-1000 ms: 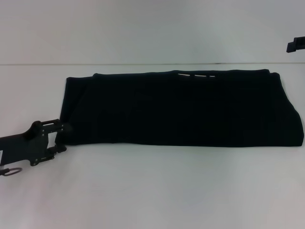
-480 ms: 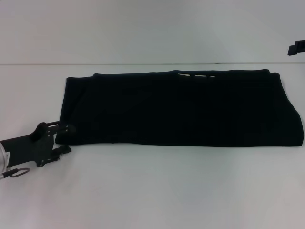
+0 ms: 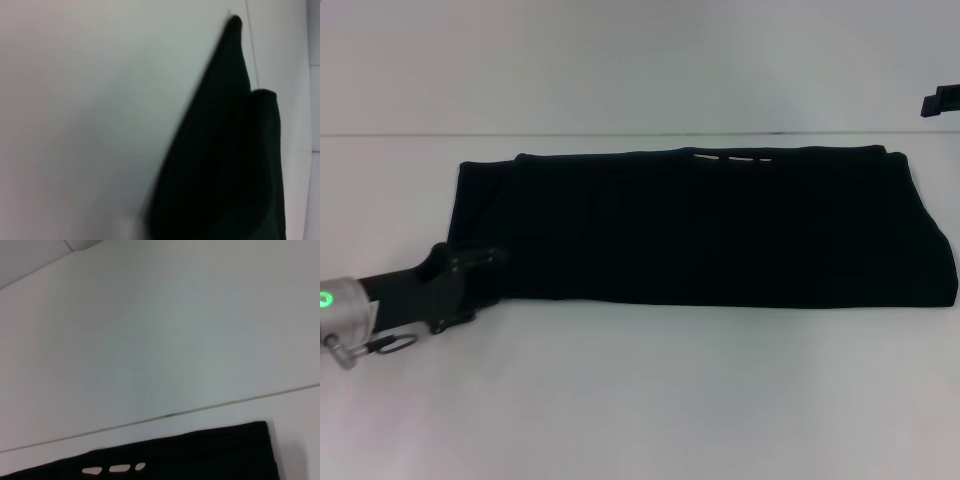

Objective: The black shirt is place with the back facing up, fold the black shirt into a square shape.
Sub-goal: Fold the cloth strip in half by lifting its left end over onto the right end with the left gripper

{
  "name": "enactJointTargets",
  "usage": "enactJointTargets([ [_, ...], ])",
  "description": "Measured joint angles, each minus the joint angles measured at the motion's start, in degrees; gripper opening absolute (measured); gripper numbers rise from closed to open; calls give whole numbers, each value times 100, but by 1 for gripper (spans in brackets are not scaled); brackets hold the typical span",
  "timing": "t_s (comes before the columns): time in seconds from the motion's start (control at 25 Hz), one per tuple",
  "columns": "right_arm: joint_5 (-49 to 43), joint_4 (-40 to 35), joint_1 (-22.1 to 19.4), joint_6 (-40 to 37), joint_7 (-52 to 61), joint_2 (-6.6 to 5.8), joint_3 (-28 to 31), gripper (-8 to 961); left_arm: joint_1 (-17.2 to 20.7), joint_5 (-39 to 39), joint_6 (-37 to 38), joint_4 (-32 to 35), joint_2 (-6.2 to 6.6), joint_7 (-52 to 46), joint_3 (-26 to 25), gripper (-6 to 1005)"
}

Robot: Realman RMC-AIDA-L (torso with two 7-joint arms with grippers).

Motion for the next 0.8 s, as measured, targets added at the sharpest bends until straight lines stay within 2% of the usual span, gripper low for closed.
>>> enactJointTargets([
  [0.2,0,-1,14,-24,-9,-2,7,940,-294,-2,-227,-78,-84,114,20,649],
  [0.36,1,-3,8,-34,-10,-3,6,940,-365,-186,-405,-77,-148,273,-18,648],
  [0.56,9,-6,-2,-46,-10,-3,3,940,-249,-378,-454,-52,-130,300,-22,648],
  [0.8,9,-9,19,-42,-10,-3,9,940,73,-820,-446,41,-131,344,-48,648],
])
